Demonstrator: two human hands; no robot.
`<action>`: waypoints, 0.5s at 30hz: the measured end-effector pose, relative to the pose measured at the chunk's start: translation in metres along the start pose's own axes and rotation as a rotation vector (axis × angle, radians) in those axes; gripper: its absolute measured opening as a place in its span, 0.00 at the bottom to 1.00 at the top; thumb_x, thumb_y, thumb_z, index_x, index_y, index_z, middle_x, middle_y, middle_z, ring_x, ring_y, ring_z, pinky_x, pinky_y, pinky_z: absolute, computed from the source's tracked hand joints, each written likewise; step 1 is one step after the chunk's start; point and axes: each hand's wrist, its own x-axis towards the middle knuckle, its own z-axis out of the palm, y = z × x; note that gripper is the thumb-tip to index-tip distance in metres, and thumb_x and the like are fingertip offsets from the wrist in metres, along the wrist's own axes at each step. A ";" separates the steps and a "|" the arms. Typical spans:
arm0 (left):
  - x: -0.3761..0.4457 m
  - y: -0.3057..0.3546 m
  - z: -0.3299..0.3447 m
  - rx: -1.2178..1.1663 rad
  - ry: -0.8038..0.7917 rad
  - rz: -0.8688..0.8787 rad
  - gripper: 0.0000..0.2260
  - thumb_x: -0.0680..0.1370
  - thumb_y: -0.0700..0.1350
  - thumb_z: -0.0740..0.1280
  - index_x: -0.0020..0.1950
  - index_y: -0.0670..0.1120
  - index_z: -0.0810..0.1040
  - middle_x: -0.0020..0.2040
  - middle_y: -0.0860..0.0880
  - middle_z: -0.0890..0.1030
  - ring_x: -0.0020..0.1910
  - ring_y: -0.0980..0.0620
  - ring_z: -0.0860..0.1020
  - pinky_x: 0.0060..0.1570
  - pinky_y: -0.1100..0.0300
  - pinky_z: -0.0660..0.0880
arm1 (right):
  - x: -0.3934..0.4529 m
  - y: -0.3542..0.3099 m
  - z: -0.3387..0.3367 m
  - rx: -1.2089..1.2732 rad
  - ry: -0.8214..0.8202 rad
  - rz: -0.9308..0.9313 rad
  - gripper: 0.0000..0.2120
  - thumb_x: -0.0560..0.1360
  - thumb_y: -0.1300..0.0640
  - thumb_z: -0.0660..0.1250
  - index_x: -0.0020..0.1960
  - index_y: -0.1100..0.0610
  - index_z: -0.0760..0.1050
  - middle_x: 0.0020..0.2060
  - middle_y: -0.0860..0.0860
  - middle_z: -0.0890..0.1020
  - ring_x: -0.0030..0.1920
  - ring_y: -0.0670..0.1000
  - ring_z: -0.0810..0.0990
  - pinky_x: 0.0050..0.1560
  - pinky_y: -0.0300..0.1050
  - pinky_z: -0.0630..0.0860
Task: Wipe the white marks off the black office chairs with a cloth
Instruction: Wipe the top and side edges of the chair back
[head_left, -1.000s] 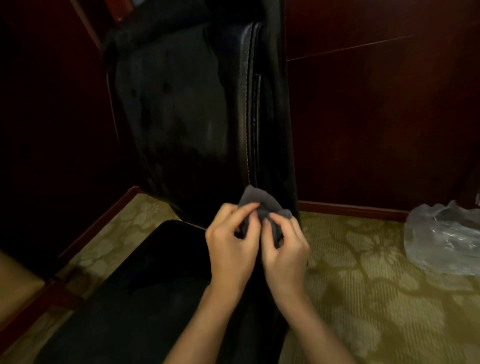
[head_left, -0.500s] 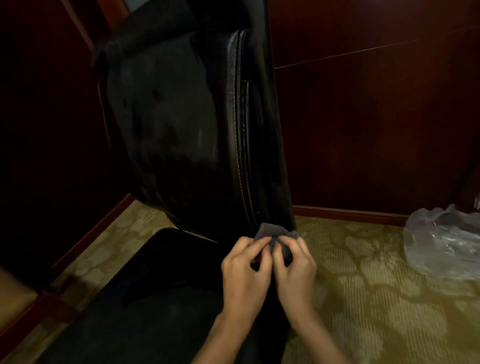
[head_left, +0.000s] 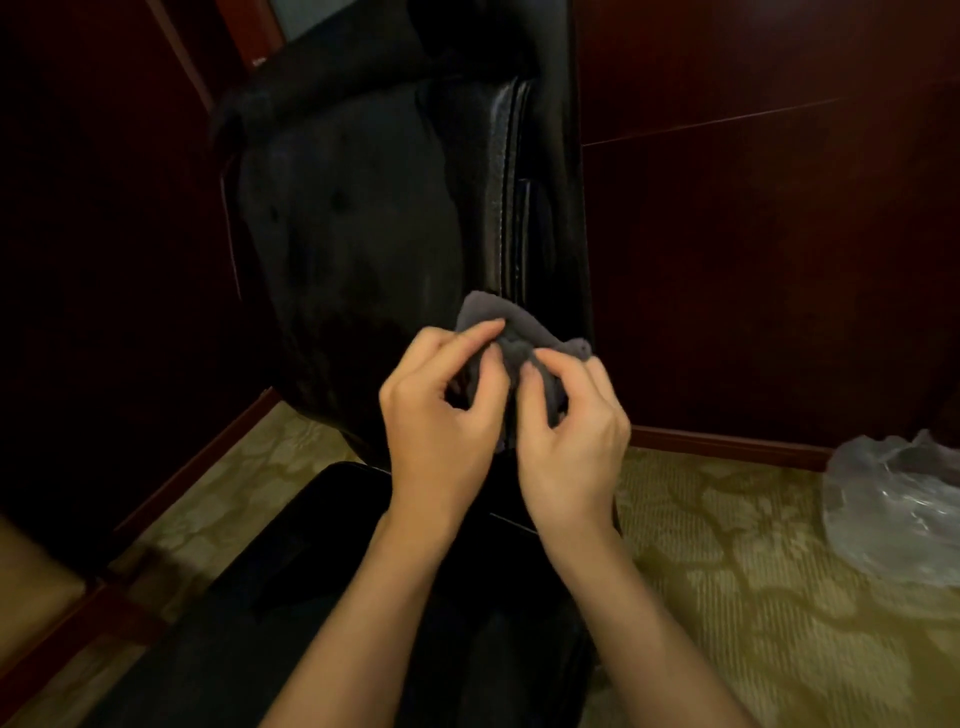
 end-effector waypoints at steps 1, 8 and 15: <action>-0.003 -0.004 0.003 0.000 -0.010 0.007 0.08 0.78 0.36 0.70 0.56 0.41 0.85 0.40 0.49 0.79 0.38 0.57 0.77 0.43 0.69 0.71 | -0.003 0.007 -0.001 -0.016 0.007 -0.027 0.09 0.79 0.57 0.66 0.54 0.61 0.81 0.44 0.51 0.80 0.43 0.49 0.80 0.42 0.42 0.76; -0.112 -0.042 0.026 0.059 -0.264 -0.081 0.06 0.78 0.40 0.70 0.53 0.45 0.85 0.43 0.54 0.78 0.41 0.63 0.77 0.43 0.71 0.73 | -0.087 0.106 -0.033 -0.149 -0.161 0.003 0.14 0.80 0.55 0.60 0.54 0.63 0.79 0.46 0.53 0.80 0.46 0.53 0.81 0.46 0.46 0.76; -0.133 -0.035 0.050 0.106 -0.389 -0.120 0.09 0.79 0.41 0.70 0.57 0.49 0.84 0.44 0.56 0.77 0.39 0.63 0.76 0.41 0.75 0.71 | -0.093 0.126 -0.044 -0.342 -0.217 0.136 0.17 0.79 0.51 0.59 0.55 0.60 0.80 0.46 0.50 0.80 0.48 0.51 0.79 0.45 0.43 0.76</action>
